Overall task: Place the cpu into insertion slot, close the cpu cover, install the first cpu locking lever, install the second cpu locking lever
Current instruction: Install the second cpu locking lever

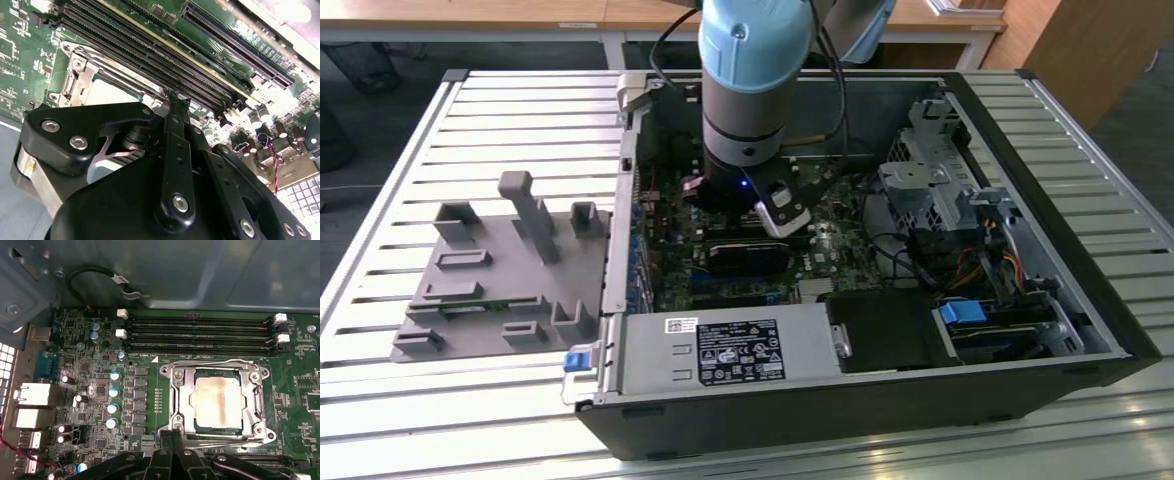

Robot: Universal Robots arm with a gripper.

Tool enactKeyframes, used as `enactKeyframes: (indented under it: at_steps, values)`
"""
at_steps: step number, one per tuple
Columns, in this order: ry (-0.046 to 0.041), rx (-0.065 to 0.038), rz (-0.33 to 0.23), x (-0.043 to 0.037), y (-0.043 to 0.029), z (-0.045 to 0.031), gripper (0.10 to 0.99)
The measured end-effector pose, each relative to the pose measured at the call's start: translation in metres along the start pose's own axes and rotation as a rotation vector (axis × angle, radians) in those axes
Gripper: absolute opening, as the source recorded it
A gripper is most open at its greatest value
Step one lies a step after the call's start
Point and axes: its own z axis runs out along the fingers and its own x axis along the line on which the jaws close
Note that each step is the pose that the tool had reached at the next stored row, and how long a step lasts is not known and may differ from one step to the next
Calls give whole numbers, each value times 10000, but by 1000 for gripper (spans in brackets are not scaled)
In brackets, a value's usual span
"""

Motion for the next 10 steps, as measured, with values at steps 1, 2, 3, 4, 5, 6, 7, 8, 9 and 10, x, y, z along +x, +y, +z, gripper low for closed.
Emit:
enactKeyframes:
  at_steps: [1, 2, 3, 4, 5, 6, 7, 8, 9, 10]
  values:
    - [0, -25, 0, 4, -3, 5, 106]
    - [0, -49, 0, 6, -5, 11, 106]
    - [0, -73, -1, 8, -7, 17, 106]
    - [0, -122, 2, 11, -11, 25, 106]
    - [1, -163, 1, 13, -12, 29, 106]
    - [0, -201, 0, 16, -13, 35, 106]
    - [1, -239, 1, 18, -15, 40, 106]
    - [0, -276, 1, 20, -16, 45, 106]
    - [0, -312, 1, 22, -18, 50, 106]
    - [0, -348, 1, 25, -20, 55, 106]
